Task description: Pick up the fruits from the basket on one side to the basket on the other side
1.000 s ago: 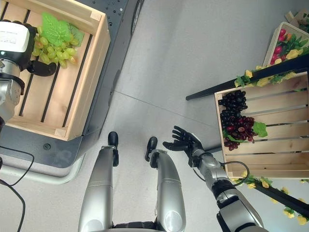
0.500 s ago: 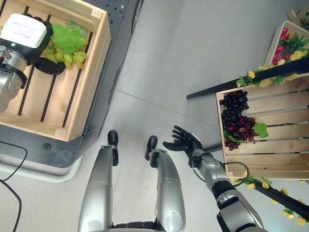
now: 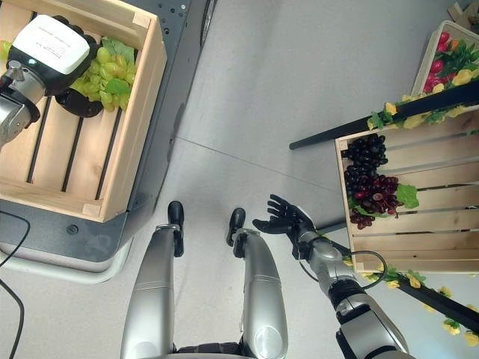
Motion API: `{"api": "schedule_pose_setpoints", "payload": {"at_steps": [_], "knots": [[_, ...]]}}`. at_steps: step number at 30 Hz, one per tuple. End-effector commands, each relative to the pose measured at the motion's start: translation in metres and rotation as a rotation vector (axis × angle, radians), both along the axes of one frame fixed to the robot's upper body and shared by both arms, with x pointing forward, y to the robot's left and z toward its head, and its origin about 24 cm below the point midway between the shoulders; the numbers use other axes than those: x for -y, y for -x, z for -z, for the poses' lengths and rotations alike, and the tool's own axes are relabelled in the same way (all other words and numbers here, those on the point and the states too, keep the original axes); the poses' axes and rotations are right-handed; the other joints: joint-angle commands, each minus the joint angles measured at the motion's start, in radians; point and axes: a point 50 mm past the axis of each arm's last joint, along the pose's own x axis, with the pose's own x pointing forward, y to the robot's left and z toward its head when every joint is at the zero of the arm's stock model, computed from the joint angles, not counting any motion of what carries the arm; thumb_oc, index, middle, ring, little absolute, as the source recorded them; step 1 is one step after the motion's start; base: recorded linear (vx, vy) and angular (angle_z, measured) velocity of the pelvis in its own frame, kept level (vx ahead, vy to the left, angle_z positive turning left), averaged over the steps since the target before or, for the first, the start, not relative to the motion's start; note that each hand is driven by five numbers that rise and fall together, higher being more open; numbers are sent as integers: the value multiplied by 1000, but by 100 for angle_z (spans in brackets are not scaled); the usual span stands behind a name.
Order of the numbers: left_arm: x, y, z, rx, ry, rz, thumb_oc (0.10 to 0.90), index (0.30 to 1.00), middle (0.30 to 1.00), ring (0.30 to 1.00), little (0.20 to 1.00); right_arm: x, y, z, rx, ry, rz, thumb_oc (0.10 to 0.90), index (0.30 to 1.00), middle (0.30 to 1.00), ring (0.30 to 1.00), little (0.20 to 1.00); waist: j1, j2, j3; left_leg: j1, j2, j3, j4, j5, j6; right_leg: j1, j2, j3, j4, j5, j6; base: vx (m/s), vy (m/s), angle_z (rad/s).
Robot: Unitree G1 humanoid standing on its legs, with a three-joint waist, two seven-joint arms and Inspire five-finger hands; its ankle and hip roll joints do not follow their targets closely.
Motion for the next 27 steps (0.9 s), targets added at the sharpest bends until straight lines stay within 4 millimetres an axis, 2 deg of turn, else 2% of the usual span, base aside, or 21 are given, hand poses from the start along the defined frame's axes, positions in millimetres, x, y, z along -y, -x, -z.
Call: {"api": "schedule_pose_setpoints", "payload": {"at_steps": [1, 2, 5, 11, 17, 19, 21, 24, 27], "knots": [[11, -8, 16, -144, -14, -41, 585, 578, 578, 578, 578, 36, 1, -19, 97, 7, 73, 800, 900, 900, 900, 900, -8, 56, -10, 101, -3, 77, -104, -46, 13, 25, 28, -18, -33, 61, -29, 5, -11, -4], [11, -8, 18, -165, -18, -52, 400, 300, 300, 300, 300, 36, 0, -20, 99, 6, 77, 800, 900, 900, 900, 900, -9, 56, -10, 99, -2, 78, -105, -45, 12, 24, 28, -19, -35, 61, -29, 1, -8, -3], [16, -10, 26, -218, -12, -52, 400, 300, 300, 300, 300, 37, -2, -22, 100, -2, 93, 800, 900, 900, 900, 900, -10, 58, -10, 97, -1, 79, -107, -44, 10, 21, 23, -23, -33, 59, -30, 0, 0, 0], [26, -11, 24, -222, -50, -20, 400, 300, 300, 300, 300, 40, 1, -19, 99, -14, 89, 800, 900, 900, 900, 900, -8, 60, -10, 113, 0, 76, -130, -34, 7, 35, 19, -30, -49, 63, -27, -3, -19, 1], [18, -8, 16, -125, -47, -24, 400, 300, 300, 300, 300, 36, 2, -19, 114, -45, 85, 800, 900, 900, 900, 900, -1, 58, -10, 152, 4, 77, -147, -30, 6, 73, 19, -38, -64, 63, -26, -22, -53, 0], [12, -7, 13, -69, 41, -31, 400, 300, 300, 300, 300, 36, 2, -18, 114, -51, 88, 800, 900, 900, 900, 900, 1, 60, -10, 168, 3, 76, -150, -31, 5, 86, 18, -40, -62, 58, -27, -15, -35, 0], [-2, -2, 14, 42, 280, -26, 400, 300, 300, 300, 300, 34, 6, -15, 107, -64, 93, 800, 900, 900, 900, 900, 9, 64, -10, 203, 0, 71, -159, -29, 4, 119, 18, -41, -62, 49, -31, -10, -35, -5], [-26, 7, 29, 185, 658, 0, 400, 300, 300, 300, 300, 29, 13, -8, 97, -83, 88, 800, 900, 900, 900, 900, 22, 64, -10, 258, -8, 60, -176, -24, 1, 171, 18, -43, -68, 40, -34, -8, -49, -2], [-41, 16, 41, 268, 909, 46, 400, 300, 300, 300, 300, 21, 19, -3, 89, -106, 84, 800, 900, 900, 900, 900, 31, 59, -10, 320, -15, 51, -200, -22, -1, 229, 19, -42, -86, 33, -35, 6, -71, 3]]}}
